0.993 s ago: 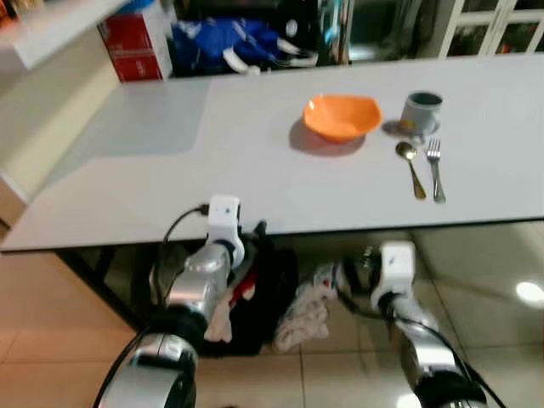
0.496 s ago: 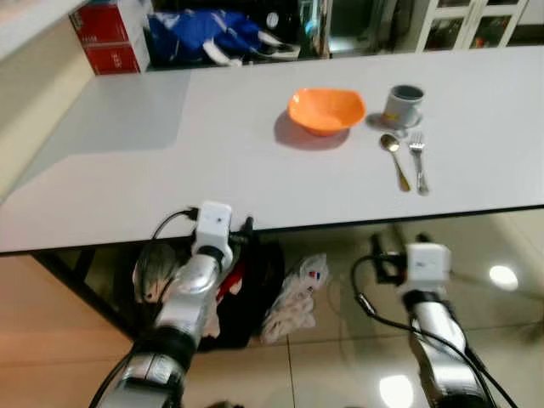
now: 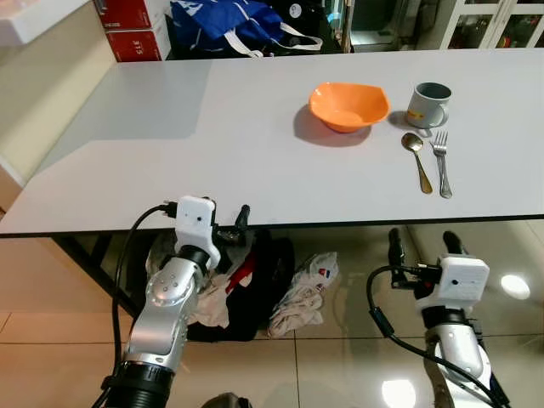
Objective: Setting the table
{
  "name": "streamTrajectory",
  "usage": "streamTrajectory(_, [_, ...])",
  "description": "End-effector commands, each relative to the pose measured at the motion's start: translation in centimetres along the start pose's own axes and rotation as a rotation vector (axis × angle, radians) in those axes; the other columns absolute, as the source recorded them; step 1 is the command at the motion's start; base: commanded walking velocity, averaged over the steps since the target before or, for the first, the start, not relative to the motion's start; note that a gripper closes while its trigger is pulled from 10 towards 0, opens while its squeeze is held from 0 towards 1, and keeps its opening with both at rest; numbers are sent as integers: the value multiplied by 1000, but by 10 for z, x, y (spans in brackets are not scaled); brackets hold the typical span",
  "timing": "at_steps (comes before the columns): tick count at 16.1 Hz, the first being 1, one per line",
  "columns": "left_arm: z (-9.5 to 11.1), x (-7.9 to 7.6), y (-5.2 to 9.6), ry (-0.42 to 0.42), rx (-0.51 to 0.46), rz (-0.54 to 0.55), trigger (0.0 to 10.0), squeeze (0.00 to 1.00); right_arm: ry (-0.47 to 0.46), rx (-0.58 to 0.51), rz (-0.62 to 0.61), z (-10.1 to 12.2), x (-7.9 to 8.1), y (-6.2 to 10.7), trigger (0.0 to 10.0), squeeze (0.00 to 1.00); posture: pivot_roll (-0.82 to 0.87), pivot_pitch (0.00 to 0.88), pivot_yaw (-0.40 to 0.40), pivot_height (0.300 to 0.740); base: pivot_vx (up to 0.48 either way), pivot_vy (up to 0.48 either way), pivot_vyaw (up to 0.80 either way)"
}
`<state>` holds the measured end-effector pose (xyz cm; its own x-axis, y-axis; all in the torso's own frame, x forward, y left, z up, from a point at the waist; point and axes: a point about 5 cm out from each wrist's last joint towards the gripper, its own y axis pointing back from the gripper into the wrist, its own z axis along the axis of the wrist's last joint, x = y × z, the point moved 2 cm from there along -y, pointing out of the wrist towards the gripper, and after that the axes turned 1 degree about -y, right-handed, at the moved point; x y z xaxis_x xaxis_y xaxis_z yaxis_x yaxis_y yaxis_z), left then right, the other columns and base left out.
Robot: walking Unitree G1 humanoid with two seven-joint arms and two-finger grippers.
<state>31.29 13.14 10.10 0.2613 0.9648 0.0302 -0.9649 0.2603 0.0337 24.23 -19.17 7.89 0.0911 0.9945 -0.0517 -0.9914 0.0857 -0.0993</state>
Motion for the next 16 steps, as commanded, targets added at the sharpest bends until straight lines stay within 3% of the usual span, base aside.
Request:
streamTrajectory(1, [12, 0, -4, -3, -35, -4, 10000, 0, -11, -4, 0, 3, 0, -1, 10000, 0, -147, 0, 60, 727, 0, 0, 0])
streamTrajectory(5, [25, -1, -5, -23, -54, -9, 10000, 0, -20, 28, 8, 6, 4, -1, 10000, 0, -147, 0, 62, 727, -60, 0, 0])
streamTrajectory(16, [32, -8, -12, -4, -60, -8, 10000, 0, -21, 70, 17, 3, 4, 0, 10000, 0, -158, 0, 61, 727, -50, 0, 0])
